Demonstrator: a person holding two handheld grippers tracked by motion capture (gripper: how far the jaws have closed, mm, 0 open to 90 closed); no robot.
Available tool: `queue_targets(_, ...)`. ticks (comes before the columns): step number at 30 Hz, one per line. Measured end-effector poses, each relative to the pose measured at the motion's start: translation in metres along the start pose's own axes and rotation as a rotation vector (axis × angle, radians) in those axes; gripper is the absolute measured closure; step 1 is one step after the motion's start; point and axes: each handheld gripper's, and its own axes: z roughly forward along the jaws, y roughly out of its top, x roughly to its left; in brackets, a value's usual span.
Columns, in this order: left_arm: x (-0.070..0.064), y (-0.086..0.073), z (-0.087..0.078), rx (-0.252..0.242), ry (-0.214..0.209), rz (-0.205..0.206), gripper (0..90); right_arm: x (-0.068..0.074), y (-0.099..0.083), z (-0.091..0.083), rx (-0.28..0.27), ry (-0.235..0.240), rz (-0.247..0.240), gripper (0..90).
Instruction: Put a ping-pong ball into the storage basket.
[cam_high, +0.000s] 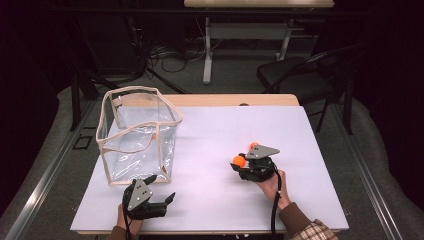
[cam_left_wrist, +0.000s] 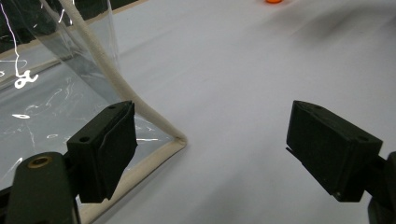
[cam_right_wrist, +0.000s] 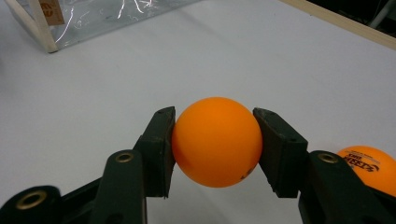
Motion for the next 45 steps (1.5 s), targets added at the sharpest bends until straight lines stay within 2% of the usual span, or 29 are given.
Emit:
queue_targets(6,0.000,0.000,0.000,-0.001,-0.001,0.000,16.0,0.005,0.004,0.005,-0.002,0.008,-0.016,50.9)
queue_targets(19,0.001,0.000,0.001,0.002,-0.002,0.002,16.0,0.004,0.012,0.010,-0.015,0.020,-0.002,50.9)
queue_targets(26,0.001,0.000,0.001,0.000,-0.001,-0.003,16.0,0.007,0.018,0.013,-0.019,0.028,-0.014,50.9)
queue_targets(45,0.001,0.000,0.001,0.001,-0.005,-0.002,16.0,0.009,0.032,0.025,-0.039,0.024,-0.019,50.9)
